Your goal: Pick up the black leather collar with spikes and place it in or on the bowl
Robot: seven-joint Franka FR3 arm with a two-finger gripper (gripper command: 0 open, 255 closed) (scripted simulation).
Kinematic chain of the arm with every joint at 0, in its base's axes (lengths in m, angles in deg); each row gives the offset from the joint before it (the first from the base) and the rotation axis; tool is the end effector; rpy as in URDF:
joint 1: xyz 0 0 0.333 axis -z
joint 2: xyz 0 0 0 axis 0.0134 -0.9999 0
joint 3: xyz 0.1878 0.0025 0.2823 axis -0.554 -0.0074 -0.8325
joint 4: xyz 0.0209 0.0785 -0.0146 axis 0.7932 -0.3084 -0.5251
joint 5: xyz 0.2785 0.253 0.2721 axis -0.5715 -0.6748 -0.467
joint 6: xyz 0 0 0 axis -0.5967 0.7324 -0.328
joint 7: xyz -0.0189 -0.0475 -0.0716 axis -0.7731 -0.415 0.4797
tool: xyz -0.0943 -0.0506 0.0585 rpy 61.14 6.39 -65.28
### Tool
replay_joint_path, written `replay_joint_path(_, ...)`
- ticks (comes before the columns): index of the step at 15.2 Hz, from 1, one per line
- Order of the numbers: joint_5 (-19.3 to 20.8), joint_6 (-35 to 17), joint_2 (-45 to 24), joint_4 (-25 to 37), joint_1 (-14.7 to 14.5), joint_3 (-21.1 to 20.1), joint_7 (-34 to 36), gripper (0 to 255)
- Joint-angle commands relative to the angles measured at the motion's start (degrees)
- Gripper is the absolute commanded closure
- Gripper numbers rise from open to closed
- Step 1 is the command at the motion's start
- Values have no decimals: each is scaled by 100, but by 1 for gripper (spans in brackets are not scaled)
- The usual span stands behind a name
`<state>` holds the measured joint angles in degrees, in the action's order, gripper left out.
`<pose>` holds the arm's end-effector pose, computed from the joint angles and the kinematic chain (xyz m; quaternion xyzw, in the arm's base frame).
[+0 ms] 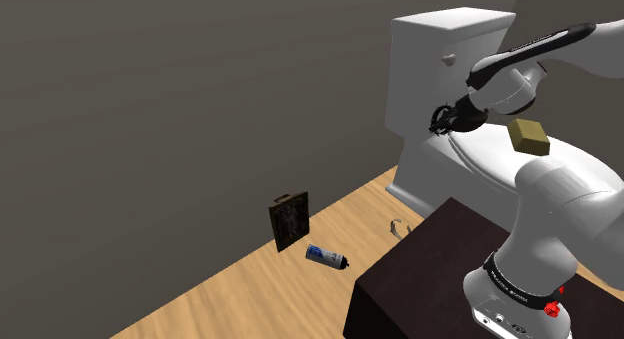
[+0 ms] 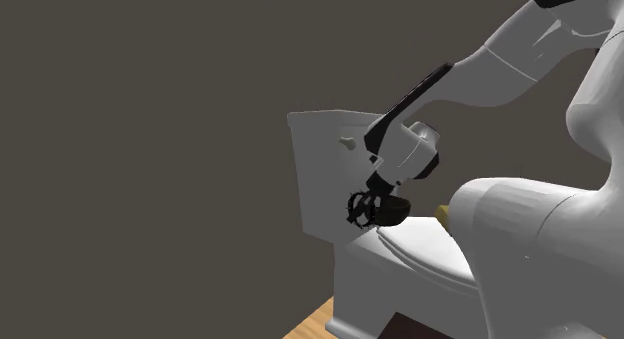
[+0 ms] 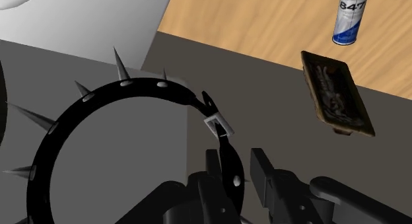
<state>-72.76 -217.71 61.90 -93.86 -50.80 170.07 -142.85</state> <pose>0.3983 -0.4002 0.2560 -0.9392 -0.1427 -0.3098 0.0402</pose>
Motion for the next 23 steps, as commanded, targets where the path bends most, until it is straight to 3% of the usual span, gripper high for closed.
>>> replay_joint_path(1,-47,145,-93,3,274,-298,48,255)
replay_joint_path(14,-15,1030,-333,259,1793,-1932,514,255)
replay_joint_path(23,228,1615,-247,543,2575,-2813,967,255)
